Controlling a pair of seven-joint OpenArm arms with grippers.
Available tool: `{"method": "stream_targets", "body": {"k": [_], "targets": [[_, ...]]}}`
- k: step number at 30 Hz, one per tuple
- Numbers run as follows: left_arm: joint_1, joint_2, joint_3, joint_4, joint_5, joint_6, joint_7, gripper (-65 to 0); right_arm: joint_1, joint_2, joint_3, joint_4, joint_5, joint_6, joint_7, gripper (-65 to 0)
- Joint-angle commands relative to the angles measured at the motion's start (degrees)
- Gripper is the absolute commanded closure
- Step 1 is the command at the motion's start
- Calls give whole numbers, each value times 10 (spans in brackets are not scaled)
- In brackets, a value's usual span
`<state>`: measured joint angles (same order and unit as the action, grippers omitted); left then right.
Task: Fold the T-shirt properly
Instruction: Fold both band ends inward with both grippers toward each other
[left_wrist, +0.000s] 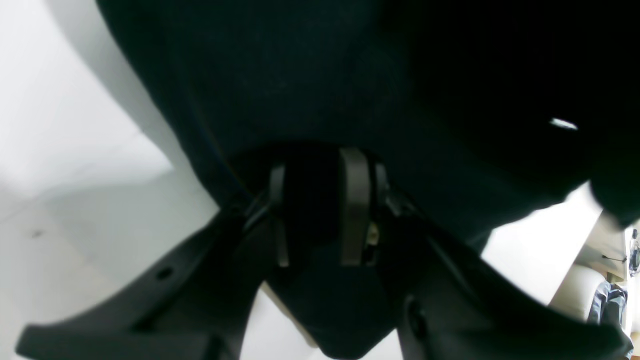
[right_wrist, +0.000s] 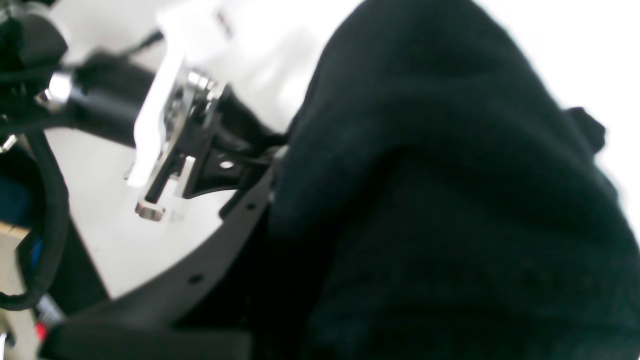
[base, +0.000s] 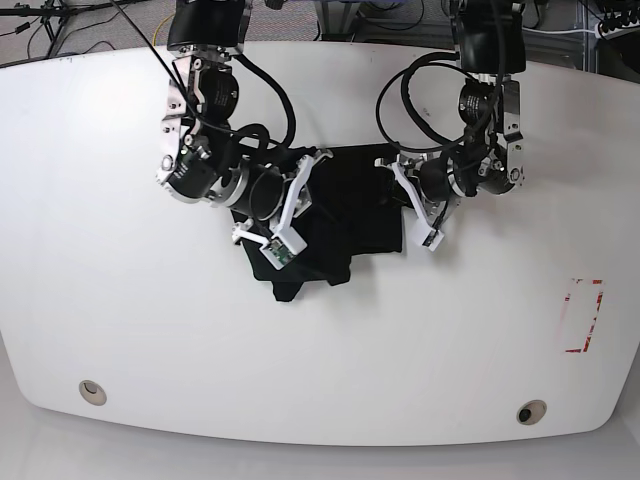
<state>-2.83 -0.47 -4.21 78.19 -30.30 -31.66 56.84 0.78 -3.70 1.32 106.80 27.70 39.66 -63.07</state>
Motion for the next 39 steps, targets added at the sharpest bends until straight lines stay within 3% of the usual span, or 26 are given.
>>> {"method": "stream_targets", "body": {"k": [1, 5, 8, 16, 18, 25, 27, 35, 39], "targets": [[7, 0, 3, -5, 42, 11, 46, -126, 12, -2, -2, -7, 10, 3, 25, 0], [7, 0, 3, -5, 42, 11, 46, -126, 16, -4, -2, -36, 10, 3, 27, -6], [7, 0, 3, -5, 42, 10, 46, -126, 26, -4, -5, -52, 10, 3, 40, -76], [7, 0, 3, -4, 42, 8, 46, -139, 45, -3, -37, -74, 10, 3, 95, -469], [7, 0, 3, -3, 41, 8, 46, -174, 48, -3, -45, -73, 10, 0, 95, -517], [6, -2, 1, -3, -10, 7, 46, -347, 49, 2, -73, -44, 10, -23, 97, -523], [5, -4, 1, -3, -32, 9, 46, -369, 48, 10, -73, -32, 11, -23, 97, -525], [-7, -7, -46, 11, -115, 7, 47, -375, 46, 52, -73, 27, 15, -19, 97, -525], [-9, -27, -65, 30, -163, 7, 47, -375, 47, 78, -72, 29, 15, -18, 97, -525]]}}
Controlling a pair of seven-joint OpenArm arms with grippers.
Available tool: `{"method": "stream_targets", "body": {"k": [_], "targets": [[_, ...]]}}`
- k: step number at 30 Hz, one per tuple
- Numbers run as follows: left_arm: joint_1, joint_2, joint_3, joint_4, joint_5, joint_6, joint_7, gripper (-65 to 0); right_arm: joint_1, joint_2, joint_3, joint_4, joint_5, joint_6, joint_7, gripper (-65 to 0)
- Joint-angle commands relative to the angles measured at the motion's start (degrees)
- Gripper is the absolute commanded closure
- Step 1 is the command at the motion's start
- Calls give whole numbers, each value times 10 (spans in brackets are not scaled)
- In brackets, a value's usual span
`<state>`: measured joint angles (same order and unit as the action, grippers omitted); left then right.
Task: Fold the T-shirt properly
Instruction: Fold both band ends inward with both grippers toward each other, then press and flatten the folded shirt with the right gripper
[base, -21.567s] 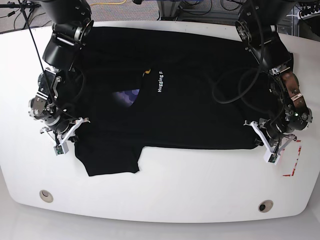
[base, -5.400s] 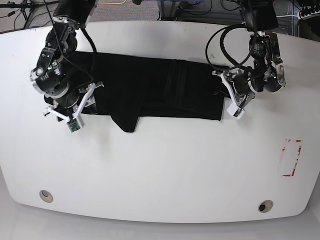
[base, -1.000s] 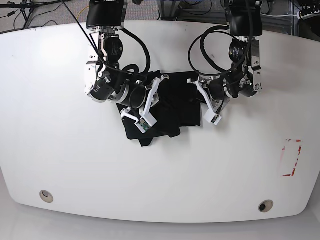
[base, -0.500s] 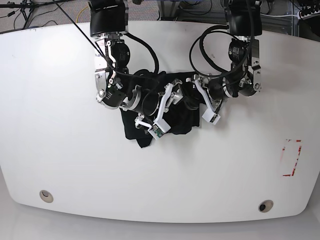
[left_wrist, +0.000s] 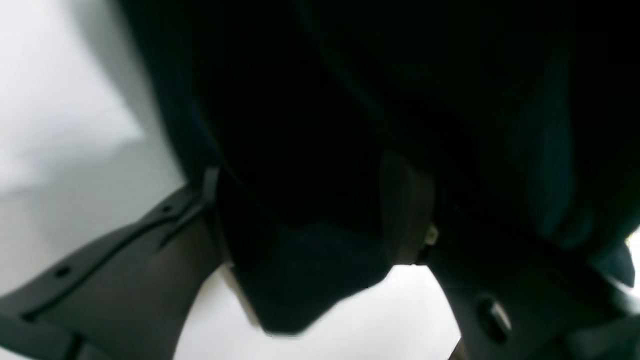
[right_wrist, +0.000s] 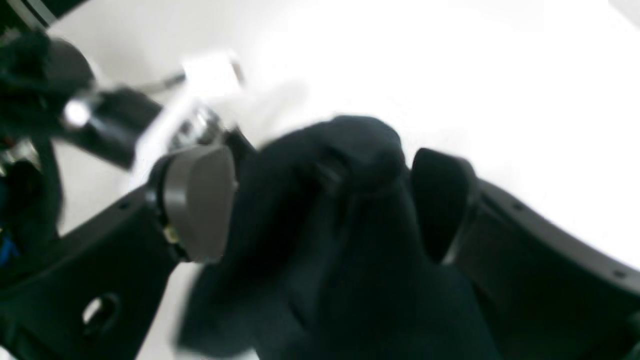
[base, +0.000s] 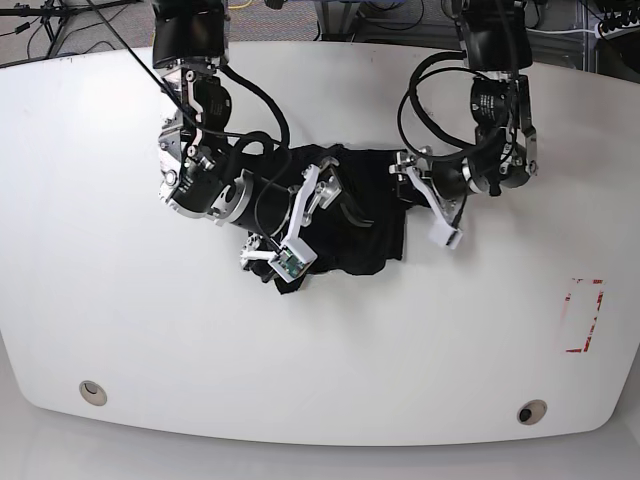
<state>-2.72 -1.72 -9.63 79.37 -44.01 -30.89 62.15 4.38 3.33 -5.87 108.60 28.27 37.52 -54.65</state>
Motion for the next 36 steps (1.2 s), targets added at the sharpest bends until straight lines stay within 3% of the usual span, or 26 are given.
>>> {"method": "stream_targets", "body": {"k": [1, 12, 18, 27, 36], "targets": [[-11, -17, -15, 21, -38, -1, -5, -375, 11, 11, 0, 11, 10, 3, 12, -525], [-14, -84, -111, 27, -212, -2, 52, -375, 1, 24, 1, 11, 4, 3, 12, -525], [-11, -171, -186, 23, -279, -2, 64, -374, -15, 19, -3, -13, 4, 3, 13, -525], [22, -286, -303, 23, -308, -2, 64, -374, -35, 3, -12, -60, 5, 3, 15, -523], [44, -301, -329, 37, -308, -2, 64, -374, 2, -12, -109, -94, 4, -2, 30, -523]]}}
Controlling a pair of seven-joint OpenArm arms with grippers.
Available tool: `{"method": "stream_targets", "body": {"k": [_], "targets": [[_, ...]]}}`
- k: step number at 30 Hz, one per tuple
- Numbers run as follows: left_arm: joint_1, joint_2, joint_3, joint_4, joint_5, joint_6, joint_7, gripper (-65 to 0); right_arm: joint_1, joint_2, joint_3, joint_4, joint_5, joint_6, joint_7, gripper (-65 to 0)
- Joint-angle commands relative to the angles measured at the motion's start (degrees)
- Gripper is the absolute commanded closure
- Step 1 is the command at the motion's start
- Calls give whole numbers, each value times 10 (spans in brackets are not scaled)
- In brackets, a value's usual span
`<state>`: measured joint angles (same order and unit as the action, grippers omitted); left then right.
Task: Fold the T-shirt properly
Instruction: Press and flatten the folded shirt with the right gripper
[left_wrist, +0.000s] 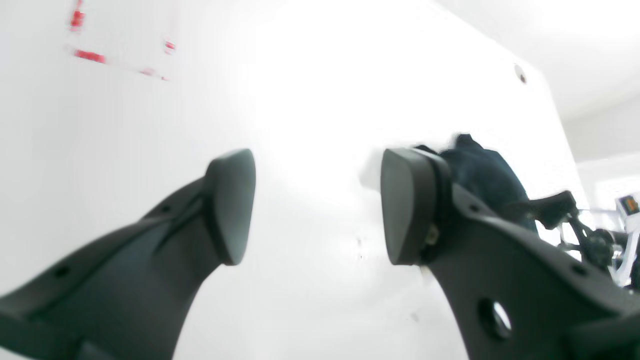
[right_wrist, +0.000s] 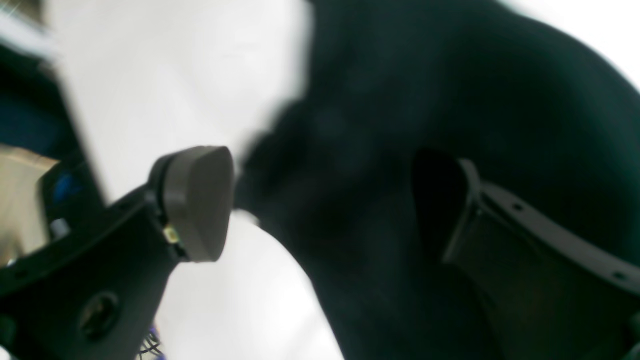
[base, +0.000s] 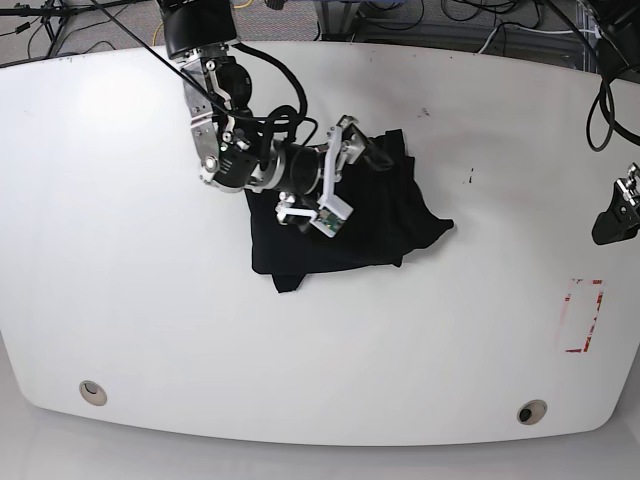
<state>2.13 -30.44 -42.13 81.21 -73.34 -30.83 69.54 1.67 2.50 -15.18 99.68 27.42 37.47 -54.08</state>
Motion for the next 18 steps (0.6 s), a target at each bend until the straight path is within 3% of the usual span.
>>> {"method": "stream_targets", "body": {"k": [1, 4, 12, 18], "targets": [[-4, -13, -3, 26, -13, -2, -10, -374, 36, -8, -30, -17, 13, -2, 31, -523], [-4, -10, 14, 37, -13, -2, -10, -374, 59, -23, -51, -59, 12, -2, 50, -514], [-4, -10, 53, 59, -13, -2, -10, -374, 109, -59, -82, -191, 12, -2, 85, -374], [-4, -11, 53, 68, -13, -2, -10, -374, 109, -57, -112, -148, 16, -2, 81, -338]]}}
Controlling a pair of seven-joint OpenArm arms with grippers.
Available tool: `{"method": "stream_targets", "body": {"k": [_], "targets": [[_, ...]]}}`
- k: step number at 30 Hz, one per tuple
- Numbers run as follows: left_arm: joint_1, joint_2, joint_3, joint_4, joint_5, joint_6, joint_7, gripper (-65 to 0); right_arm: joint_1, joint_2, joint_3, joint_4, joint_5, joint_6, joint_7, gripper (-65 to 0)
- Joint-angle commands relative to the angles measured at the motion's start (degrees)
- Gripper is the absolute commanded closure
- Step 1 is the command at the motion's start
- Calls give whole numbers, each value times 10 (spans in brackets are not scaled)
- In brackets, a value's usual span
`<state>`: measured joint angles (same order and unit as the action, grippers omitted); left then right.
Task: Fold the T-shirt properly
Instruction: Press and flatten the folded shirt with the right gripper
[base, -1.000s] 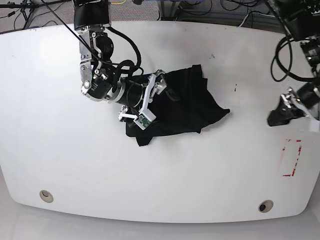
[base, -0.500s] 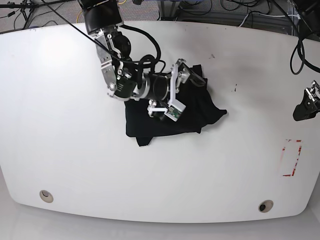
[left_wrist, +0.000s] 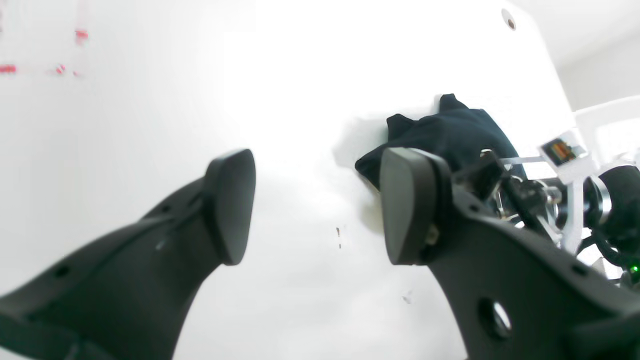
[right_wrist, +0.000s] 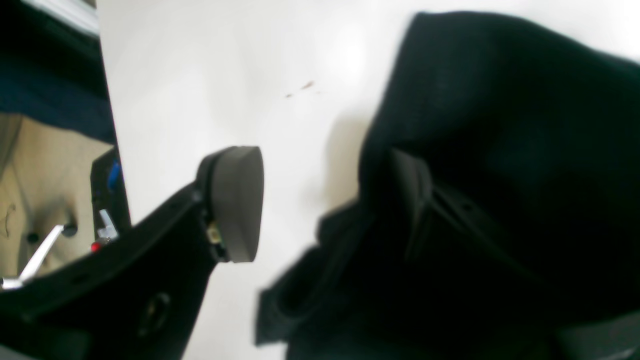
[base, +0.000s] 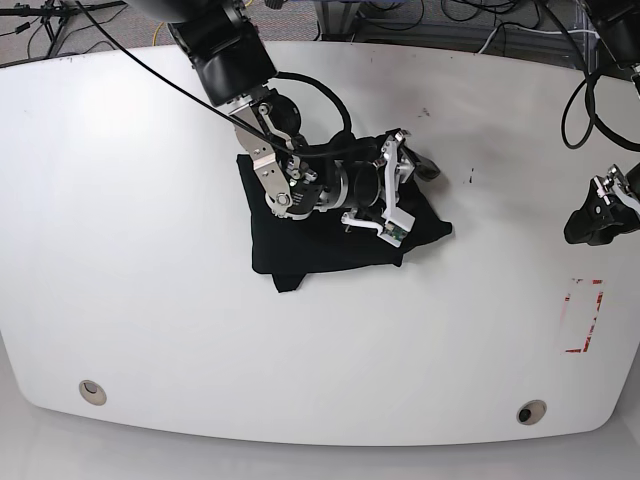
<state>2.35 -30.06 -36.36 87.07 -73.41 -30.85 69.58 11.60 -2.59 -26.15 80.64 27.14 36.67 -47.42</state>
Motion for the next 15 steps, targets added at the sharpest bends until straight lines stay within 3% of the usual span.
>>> {"method": "stream_targets", "body": {"k": [1, 9, 15], "targets": [[-5, -15, -4, 10, -12, -1, -11, -374, 4, -6, 0, 64, 19, 7, 10, -338], [9, -15, -4, 10, -12, -1, -11, -374, -31, 30, 0, 194, 15, 6, -18, -336], [14, -15, -4, 11, -12, -1, -11, -374, -70, 77, 1, 202, 15, 6, -17, -335]]}}
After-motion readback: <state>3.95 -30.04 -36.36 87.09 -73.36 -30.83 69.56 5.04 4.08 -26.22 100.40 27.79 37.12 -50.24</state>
